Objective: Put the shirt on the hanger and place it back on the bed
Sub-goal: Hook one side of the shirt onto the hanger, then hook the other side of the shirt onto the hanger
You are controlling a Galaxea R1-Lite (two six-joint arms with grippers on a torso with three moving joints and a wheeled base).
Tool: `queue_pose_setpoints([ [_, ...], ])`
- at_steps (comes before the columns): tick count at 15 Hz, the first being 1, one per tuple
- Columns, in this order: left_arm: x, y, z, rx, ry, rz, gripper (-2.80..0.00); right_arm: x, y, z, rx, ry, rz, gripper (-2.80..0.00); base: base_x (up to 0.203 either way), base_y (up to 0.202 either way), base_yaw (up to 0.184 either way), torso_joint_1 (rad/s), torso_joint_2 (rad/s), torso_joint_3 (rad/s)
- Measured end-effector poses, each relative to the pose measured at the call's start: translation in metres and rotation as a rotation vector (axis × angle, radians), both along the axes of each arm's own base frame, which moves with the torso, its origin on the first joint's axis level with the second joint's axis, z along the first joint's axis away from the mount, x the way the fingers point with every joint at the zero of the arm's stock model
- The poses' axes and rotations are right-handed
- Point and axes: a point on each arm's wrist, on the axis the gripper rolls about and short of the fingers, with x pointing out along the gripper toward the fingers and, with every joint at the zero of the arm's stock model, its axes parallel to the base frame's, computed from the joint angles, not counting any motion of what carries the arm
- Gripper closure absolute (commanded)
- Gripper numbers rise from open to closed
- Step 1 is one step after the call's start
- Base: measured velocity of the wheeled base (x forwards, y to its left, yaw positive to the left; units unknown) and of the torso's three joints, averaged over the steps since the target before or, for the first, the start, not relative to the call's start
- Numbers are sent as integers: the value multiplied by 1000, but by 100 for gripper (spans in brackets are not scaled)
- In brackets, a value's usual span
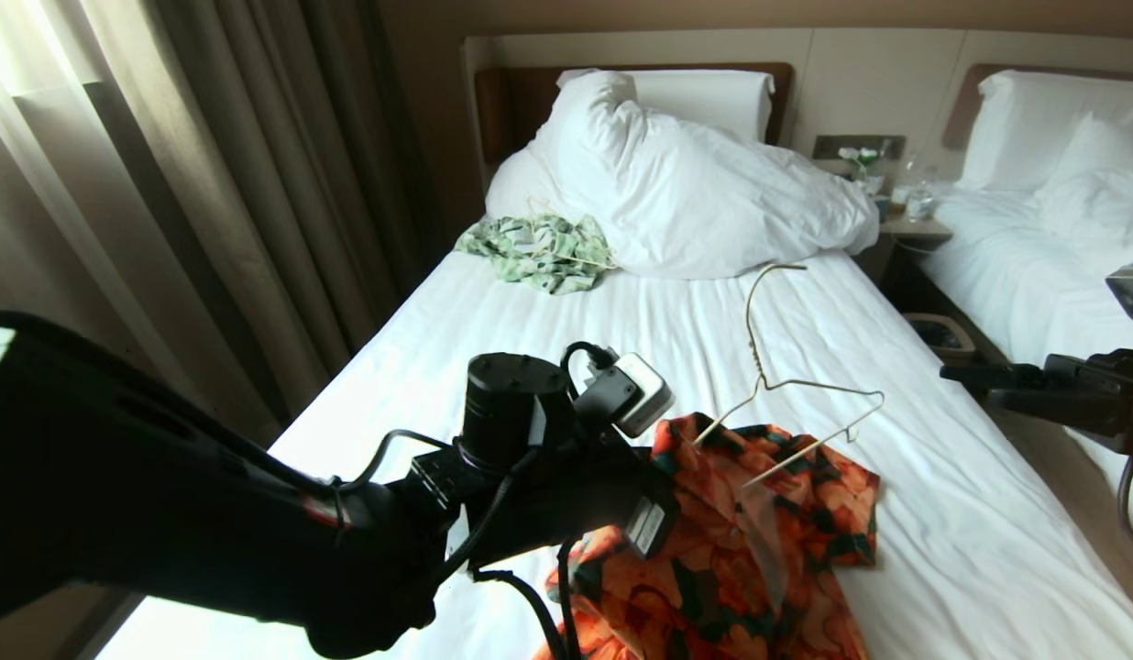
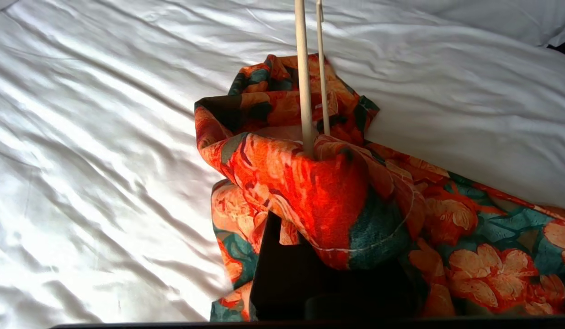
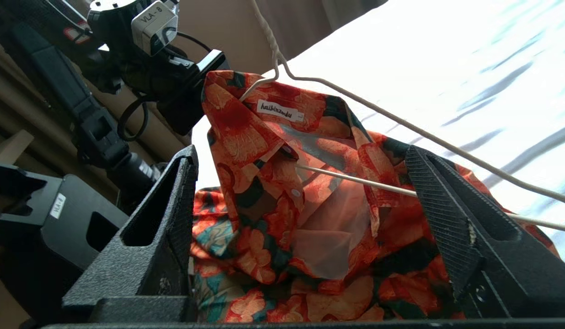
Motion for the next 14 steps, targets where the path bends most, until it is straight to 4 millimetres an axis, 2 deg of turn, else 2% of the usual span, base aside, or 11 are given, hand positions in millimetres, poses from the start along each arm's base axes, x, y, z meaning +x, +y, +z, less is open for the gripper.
queue_pose_setpoints([
  [1,-2,2,6,-13,8,5,0,1,0,6,3,6,1,-280,0,0,0,0,0,0],
  [2,-6,4,12,-29,26,9,0,2,1,14,14,30,5,0,0,0,0,0,0,0],
  [6,-16,9,26,-54,28,8,0,14,15,61,90,217,-37,0,0,0,0,0,0,0],
  [8,-24,6,32,-63,14,14,0,18,22,93,163,356,-49,0,0,0,0,0,0,0],
  [9,-29,3,35,-65,8,11,0,18,26,100,197,446,-46,0,0,0,0,0,0,0],
  [11,-37,-1,42,-57,4,19,0,17,36,105,231,566,-28,0,0,0,0,0,0,0],
  [14,-41,-3,53,-84,-18,15,0,21,38,95,215,525,-85,0,0,0,0,0,0,0],
])
